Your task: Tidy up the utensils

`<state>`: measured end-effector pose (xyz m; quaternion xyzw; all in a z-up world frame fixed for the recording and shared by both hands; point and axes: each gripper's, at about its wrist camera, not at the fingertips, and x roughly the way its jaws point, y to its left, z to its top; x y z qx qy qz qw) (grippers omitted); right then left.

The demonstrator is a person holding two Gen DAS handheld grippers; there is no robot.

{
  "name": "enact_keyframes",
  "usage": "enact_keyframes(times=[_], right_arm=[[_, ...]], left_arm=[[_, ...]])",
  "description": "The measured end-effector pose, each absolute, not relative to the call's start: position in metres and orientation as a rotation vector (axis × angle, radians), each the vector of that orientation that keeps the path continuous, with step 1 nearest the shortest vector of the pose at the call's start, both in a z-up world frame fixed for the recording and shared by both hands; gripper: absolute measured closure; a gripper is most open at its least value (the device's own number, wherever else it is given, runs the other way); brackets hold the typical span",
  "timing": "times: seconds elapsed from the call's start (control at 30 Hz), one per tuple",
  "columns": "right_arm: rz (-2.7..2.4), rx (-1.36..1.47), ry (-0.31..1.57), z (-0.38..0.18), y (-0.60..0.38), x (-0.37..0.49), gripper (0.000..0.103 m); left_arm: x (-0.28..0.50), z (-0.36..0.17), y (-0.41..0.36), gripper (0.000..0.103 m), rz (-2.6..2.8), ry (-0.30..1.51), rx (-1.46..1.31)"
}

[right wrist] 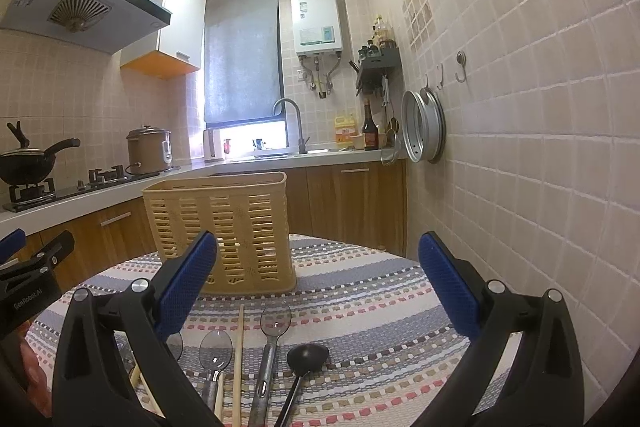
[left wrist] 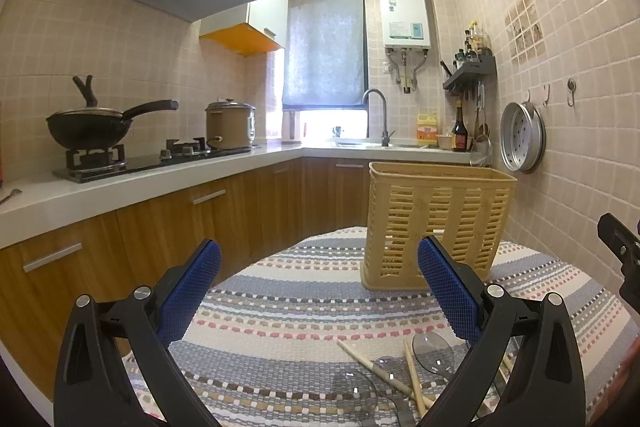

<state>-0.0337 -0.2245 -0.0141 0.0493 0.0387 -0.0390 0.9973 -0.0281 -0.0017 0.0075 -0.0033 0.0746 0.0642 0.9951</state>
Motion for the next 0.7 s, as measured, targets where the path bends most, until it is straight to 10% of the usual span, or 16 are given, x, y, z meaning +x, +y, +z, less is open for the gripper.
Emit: enact_keyframes(times=[0.7], right_arm=[[-0.068, -0.014, -0.018, 0.003, -0.198, -0.070, 0.006]], left_arm=[[-0.066, 0.033, -0.011, 0.008, 0.112, -0.019, 0.014]])
